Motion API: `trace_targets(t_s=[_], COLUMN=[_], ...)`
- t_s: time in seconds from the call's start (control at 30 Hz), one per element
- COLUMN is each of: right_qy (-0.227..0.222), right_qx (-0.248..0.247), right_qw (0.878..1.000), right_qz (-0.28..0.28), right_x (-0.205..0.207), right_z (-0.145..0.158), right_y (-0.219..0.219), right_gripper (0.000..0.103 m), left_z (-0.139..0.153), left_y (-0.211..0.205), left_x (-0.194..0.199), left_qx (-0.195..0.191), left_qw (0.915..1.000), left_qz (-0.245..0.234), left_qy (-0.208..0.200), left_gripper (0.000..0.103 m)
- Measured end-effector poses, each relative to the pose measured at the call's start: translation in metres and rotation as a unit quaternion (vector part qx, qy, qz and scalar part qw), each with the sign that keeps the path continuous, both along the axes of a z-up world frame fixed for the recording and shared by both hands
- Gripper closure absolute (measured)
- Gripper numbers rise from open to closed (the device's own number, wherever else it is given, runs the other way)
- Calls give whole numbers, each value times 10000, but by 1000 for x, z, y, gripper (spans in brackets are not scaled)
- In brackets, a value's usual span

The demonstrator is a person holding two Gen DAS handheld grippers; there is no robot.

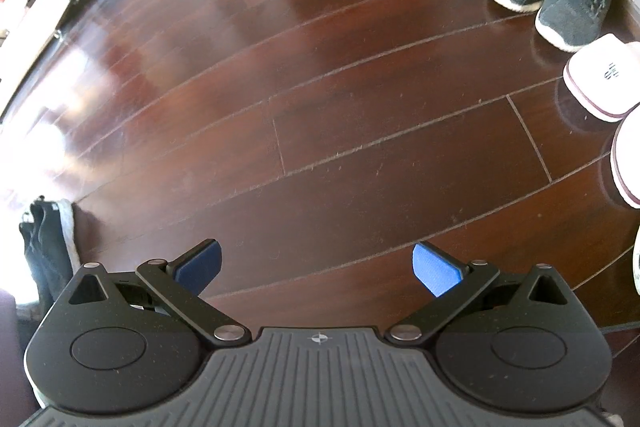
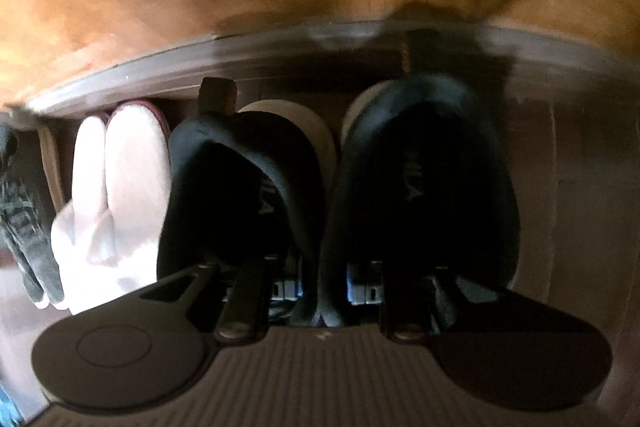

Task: Organize scattered shoes
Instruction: 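Carry the black sneaker pair with the right tool and lower it by the baseboard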

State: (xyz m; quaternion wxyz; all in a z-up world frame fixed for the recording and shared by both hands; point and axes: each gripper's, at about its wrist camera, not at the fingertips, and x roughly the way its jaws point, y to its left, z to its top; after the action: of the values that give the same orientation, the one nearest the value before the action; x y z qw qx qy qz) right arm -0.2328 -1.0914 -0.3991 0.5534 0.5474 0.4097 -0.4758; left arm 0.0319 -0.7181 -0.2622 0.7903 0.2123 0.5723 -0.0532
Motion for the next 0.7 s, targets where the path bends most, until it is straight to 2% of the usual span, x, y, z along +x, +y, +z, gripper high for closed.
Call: trace_targets(t_s=[0.1,0.27,0.7], right_qy=[-70,-83,-26], right_qx=[39,40,-154], right_qw=[9999,9997,9986], right_qz=[-132,-220,-508], right_x=[4,12,-10], right_z=[-1,-5,4], right_y=[2,3,10], right_gripper=[81,81,81], left_z=[4,9,16], left_y=[0,6,12], left_x=[-1,4,2], left_qx=[-8,-91,-149], left_qw=[9999,9999,9998], left_qz=[-109,69,7], left_qy=[-62,-83,-143], left_gripper=[0,0,0])
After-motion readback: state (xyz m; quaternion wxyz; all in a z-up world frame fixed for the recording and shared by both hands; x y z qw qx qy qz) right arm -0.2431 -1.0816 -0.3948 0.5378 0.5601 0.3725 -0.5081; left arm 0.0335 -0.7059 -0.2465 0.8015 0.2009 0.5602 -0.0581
